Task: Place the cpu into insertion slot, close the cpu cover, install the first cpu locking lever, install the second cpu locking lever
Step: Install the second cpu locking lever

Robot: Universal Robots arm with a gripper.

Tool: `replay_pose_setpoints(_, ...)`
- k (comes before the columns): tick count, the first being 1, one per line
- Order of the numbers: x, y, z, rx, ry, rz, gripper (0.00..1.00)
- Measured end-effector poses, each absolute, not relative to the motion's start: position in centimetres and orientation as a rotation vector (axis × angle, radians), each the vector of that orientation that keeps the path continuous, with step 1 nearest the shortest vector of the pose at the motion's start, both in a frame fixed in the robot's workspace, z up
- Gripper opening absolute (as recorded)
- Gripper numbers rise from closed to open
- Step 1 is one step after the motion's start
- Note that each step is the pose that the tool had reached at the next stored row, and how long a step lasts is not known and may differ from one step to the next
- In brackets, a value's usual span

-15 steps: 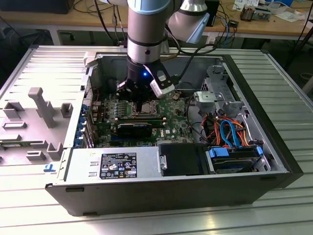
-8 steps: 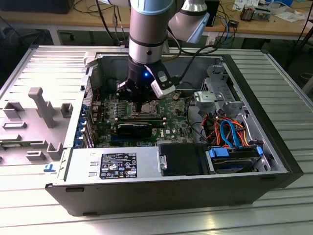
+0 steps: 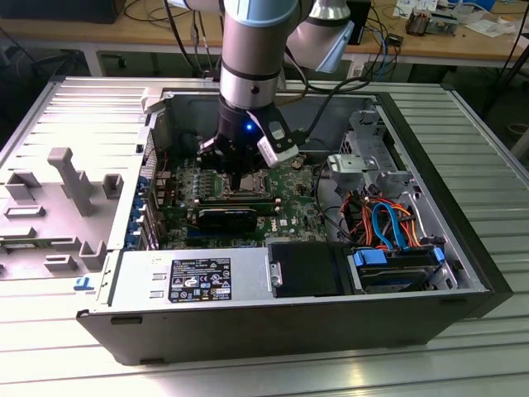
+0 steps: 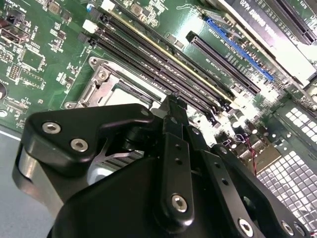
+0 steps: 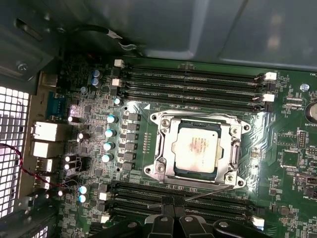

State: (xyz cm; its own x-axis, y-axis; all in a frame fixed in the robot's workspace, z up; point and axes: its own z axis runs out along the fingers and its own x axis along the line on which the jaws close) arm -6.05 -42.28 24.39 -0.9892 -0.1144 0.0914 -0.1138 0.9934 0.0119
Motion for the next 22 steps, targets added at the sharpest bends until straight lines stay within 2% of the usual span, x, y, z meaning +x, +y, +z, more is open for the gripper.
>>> replay_pose_setpoints(11,-6.6,-42.4,23.8,0.195,-3.042,-0.011,0.11)
replay_pose_setpoints(16,-6.8,-42.4,23.0,0.201,-3.043,-0.04,0.11)
replay_pose_setpoints(22,-7.5,-42.4,22.6,0.211,-3.042,-0.04,0.11)
